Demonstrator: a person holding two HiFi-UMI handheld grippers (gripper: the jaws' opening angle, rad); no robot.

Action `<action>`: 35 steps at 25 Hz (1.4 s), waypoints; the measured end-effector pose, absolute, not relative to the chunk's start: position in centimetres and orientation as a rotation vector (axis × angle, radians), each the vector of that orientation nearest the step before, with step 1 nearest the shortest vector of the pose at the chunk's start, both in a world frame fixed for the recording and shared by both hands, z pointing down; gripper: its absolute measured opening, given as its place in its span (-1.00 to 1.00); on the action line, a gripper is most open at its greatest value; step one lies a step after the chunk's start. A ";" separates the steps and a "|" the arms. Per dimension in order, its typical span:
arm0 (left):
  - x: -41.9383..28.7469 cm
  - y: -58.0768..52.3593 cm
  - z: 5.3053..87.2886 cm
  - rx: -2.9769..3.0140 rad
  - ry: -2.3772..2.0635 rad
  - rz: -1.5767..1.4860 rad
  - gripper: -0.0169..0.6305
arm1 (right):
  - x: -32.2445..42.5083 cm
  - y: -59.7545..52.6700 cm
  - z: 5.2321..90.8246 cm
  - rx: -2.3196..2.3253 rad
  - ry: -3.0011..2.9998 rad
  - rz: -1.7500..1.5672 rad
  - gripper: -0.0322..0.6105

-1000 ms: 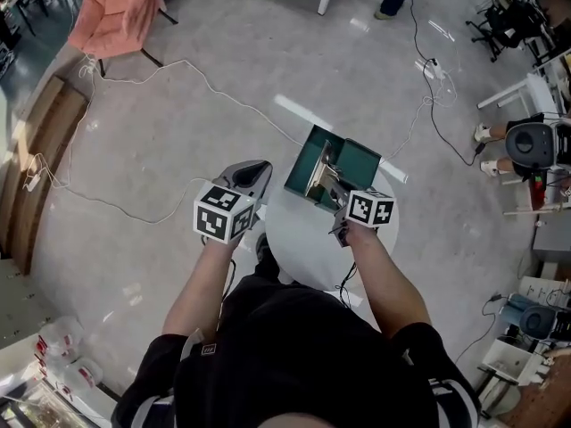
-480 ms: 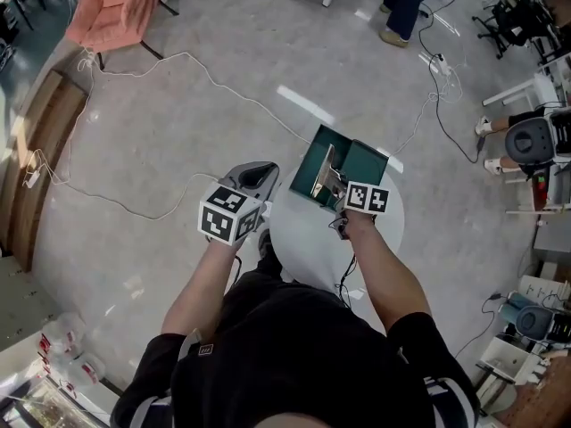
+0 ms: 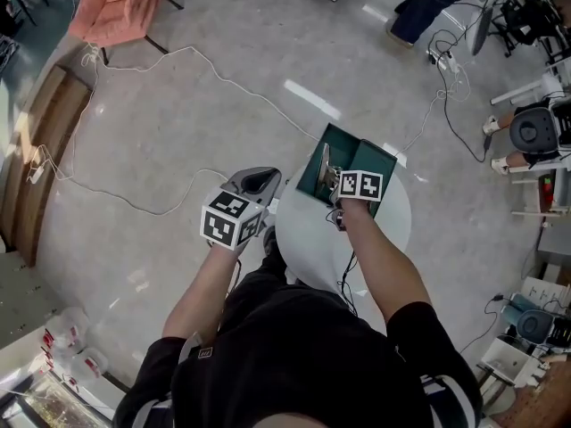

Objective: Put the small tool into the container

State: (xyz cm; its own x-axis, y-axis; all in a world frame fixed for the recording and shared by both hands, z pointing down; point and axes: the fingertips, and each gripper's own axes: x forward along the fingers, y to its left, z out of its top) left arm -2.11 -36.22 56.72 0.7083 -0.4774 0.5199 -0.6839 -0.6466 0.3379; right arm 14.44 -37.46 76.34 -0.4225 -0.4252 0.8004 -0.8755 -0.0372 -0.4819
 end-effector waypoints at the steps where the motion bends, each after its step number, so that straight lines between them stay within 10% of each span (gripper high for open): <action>1: -2.3 -36.2 56.8 2.391 -0.890 0.529 -0.91 | 14.5 -37.6 76.6 1.377 -1.814 1.471 -0.86; 35: -4.3 -35.9 59.0 2.255 -0.957 0.442 -0.91 | 14.8 -38.7 78.6 1.039 -1.715 1.064 -0.47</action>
State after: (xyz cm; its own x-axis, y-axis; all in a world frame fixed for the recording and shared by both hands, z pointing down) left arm -4.32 -35.93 58.96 0.6783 -0.5174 0.5218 -0.7328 -0.5293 0.4276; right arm 14.85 -38.75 78.56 -0.2993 -0.2093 0.9309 -0.9271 0.2946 -0.2319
